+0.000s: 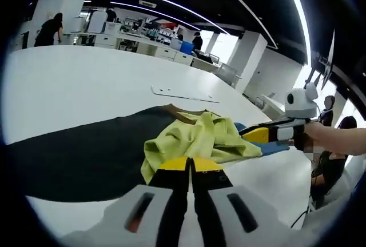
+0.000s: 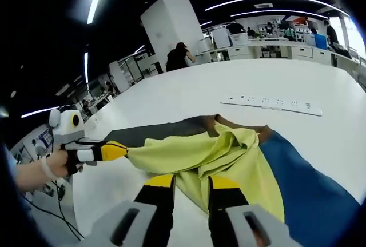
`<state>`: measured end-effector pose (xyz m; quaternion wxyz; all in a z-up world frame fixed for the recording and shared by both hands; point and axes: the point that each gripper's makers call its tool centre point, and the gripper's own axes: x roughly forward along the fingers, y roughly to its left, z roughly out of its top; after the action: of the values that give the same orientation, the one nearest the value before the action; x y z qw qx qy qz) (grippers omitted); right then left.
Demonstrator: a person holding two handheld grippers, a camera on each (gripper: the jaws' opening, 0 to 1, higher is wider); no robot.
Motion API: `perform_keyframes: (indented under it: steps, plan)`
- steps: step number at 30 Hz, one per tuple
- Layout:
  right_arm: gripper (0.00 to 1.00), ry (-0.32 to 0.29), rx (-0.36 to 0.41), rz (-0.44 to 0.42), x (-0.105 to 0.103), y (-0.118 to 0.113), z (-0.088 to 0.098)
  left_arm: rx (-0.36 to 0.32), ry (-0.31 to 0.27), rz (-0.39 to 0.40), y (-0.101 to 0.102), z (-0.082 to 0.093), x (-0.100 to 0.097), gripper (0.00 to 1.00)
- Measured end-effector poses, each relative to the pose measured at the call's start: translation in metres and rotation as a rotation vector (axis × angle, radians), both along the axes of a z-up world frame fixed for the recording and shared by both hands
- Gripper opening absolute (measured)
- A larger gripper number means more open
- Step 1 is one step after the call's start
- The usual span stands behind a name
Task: Fold the garment on the visible template until the final outline fits inside the template.
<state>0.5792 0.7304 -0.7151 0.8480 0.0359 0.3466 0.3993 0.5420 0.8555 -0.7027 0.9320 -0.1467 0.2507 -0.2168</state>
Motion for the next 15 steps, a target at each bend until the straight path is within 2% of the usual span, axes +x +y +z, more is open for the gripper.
perform_keyframes:
  steps: [3, 5, 6, 8, 10, 15]
  plan:
    - [0.18, 0.024, -0.054, -0.042, 0.007, -0.001, -0.012, 0.001, 0.000, -0.003, 0.000, 0.000, 0.000, 0.00]
    - [0.18, 0.041, -0.043, -0.068, 0.011, 0.001, -0.015, 0.001, 0.000, -0.002, 0.000, 0.000, 0.000, 0.00]
    - [0.18, 0.073, -0.049, -0.097, 0.012, -0.001, -0.019, 0.000, 0.001, -0.001, 0.000, -0.001, -0.001, 0.00]
    - [0.19, 0.074, -0.052, -0.103, 0.015, 0.000, -0.023, -0.001, 0.002, 0.000, 0.000, -0.001, -0.001, 0.00]
    - [0.19, 0.109, -0.056, -0.124, 0.014, 0.000, -0.029, -0.005, 0.006, 0.000, 0.000, -0.003, -0.001, 0.00]
    - [0.15, 0.122, -0.035, -0.152, 0.019, 0.004, -0.034, -0.007, 0.015, 0.000, 0.000, -0.007, -0.004, 0.00]
